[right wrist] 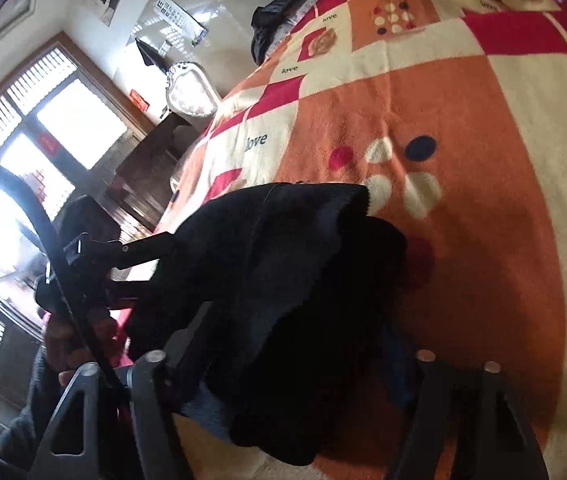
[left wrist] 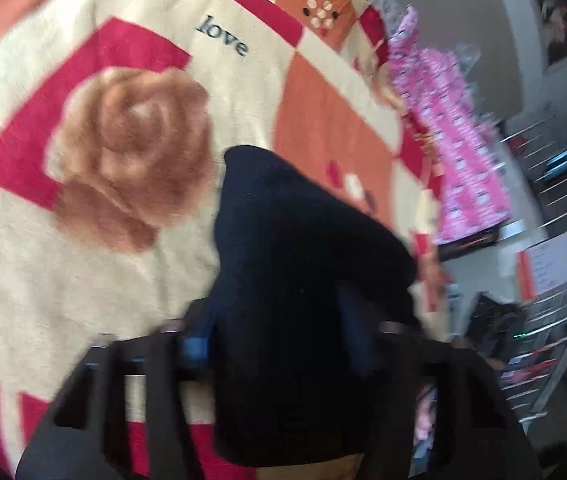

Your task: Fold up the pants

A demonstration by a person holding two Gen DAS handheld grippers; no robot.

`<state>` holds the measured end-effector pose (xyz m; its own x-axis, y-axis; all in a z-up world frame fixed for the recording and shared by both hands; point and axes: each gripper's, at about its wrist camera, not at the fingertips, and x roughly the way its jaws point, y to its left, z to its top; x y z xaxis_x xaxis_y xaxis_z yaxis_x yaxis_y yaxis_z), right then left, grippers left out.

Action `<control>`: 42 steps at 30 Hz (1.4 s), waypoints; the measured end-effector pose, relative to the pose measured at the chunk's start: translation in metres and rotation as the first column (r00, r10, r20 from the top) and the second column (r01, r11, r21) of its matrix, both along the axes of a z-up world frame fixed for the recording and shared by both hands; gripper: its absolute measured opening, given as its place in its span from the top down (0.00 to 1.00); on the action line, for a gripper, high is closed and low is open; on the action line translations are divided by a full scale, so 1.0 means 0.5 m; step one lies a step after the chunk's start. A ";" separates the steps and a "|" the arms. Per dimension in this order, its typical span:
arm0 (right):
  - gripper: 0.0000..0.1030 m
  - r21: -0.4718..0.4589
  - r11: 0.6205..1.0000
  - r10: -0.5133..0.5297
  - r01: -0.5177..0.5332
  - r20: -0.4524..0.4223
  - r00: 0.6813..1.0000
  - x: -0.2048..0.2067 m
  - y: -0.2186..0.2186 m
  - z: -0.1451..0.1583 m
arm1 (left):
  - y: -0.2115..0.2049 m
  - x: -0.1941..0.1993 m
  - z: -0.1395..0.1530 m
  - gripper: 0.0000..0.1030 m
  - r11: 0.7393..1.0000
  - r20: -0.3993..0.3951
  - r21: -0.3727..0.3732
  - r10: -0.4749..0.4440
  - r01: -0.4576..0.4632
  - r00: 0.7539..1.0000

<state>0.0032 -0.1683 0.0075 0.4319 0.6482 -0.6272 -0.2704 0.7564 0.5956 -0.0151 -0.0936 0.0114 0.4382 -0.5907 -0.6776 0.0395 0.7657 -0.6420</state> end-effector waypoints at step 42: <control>0.43 0.161 0.938 -0.336 0.307 0.200 0.920 0.010 -0.282 0.052 | -0.206 0.082 0.017 0.25 0.944 0.295 0.329 -0.064 -0.038 0.953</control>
<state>0.0081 -0.3095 0.0336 0.7482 0.5173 -0.4154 -0.1602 0.7485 0.6435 0.0258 -0.1968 0.0200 0.6429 -0.3658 -0.6730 0.2008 0.9284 -0.3127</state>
